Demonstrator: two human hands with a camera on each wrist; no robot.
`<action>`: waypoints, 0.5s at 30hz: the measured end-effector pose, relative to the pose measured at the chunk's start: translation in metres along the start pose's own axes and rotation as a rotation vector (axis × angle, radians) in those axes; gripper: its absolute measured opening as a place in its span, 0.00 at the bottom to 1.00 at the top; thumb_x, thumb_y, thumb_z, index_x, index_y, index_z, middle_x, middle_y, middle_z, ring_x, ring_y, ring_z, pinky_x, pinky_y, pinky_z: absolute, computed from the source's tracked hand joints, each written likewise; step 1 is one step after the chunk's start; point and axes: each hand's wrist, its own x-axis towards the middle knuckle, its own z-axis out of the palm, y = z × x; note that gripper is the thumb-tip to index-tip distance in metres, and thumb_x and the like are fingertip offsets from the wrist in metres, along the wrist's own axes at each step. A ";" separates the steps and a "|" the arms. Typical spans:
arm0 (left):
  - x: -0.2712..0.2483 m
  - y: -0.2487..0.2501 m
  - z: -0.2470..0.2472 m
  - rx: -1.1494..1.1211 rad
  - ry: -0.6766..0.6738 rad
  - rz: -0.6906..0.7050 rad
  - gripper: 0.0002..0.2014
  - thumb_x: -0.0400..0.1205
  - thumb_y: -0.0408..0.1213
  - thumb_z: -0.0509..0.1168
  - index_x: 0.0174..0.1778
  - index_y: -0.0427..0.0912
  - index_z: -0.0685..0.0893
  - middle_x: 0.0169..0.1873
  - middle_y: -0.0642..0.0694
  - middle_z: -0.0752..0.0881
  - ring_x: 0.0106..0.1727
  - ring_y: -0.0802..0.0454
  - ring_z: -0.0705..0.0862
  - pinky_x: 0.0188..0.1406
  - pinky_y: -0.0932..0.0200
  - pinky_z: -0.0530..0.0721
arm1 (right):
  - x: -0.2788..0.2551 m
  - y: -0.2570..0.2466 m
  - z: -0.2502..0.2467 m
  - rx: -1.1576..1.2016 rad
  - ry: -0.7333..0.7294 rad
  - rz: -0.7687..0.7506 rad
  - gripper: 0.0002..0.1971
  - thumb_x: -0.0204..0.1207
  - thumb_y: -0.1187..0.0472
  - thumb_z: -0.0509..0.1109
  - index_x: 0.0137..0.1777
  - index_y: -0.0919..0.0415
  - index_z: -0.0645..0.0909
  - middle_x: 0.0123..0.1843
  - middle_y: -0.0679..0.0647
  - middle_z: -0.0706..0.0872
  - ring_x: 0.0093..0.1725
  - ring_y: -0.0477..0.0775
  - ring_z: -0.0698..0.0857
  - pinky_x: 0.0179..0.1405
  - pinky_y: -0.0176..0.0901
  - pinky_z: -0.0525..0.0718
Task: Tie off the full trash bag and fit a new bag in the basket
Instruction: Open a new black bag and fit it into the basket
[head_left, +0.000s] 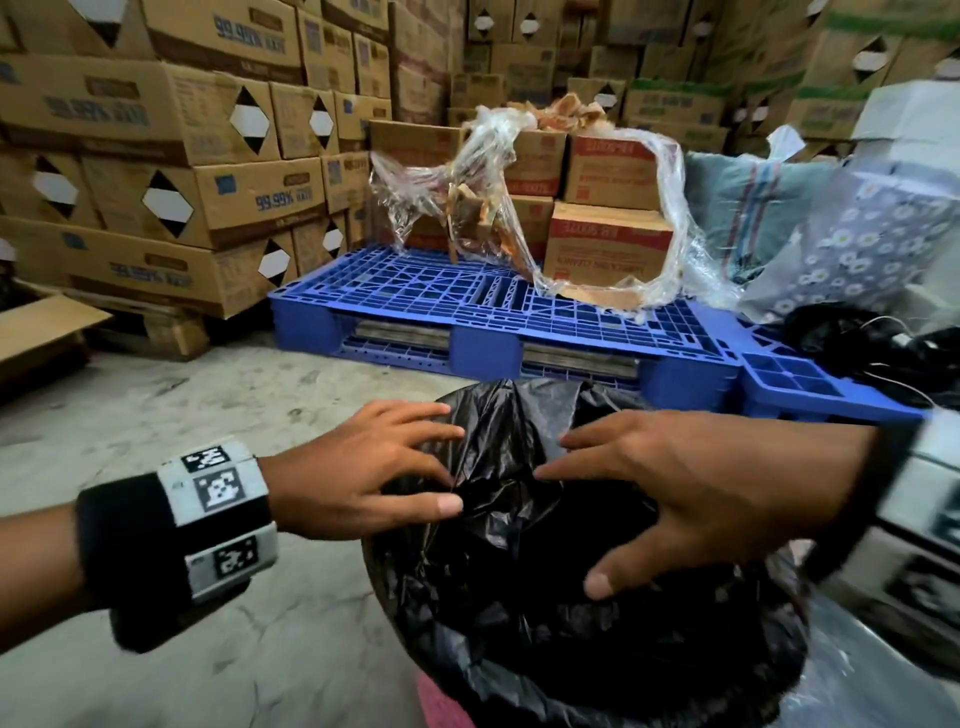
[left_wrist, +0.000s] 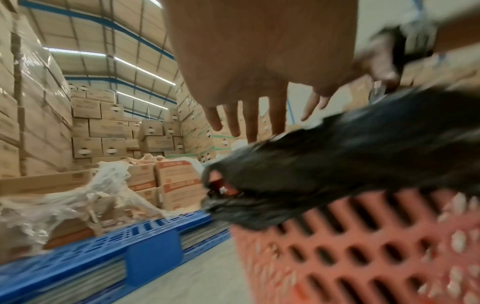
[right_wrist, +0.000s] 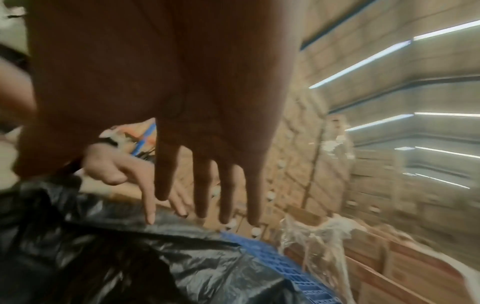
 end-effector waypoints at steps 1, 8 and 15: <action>0.005 -0.006 0.004 0.036 -0.070 0.012 0.35 0.77 0.69 0.40 0.57 0.53 0.85 0.81 0.56 0.62 0.82 0.62 0.44 0.80 0.54 0.45 | 0.018 -0.003 0.000 -0.051 -0.082 0.015 0.48 0.60 0.27 0.67 0.79 0.36 0.51 0.83 0.49 0.58 0.80 0.53 0.62 0.78 0.54 0.66; 0.013 -0.018 0.029 -0.054 -0.057 0.030 0.36 0.79 0.63 0.38 0.47 0.49 0.90 0.77 0.58 0.70 0.82 0.59 0.47 0.79 0.56 0.36 | 0.132 -0.012 0.111 -0.135 -0.310 0.231 0.33 0.82 0.53 0.57 0.80 0.39 0.42 0.85 0.62 0.41 0.80 0.74 0.51 0.76 0.68 0.54; 0.015 -0.025 0.037 -0.101 0.015 0.078 0.31 0.79 0.57 0.44 0.38 0.47 0.91 0.59 0.60 0.86 0.75 0.60 0.63 0.79 0.54 0.42 | 0.170 0.000 0.160 -0.039 -0.438 0.210 0.55 0.65 0.40 0.74 0.79 0.37 0.34 0.83 0.64 0.32 0.80 0.77 0.43 0.72 0.78 0.54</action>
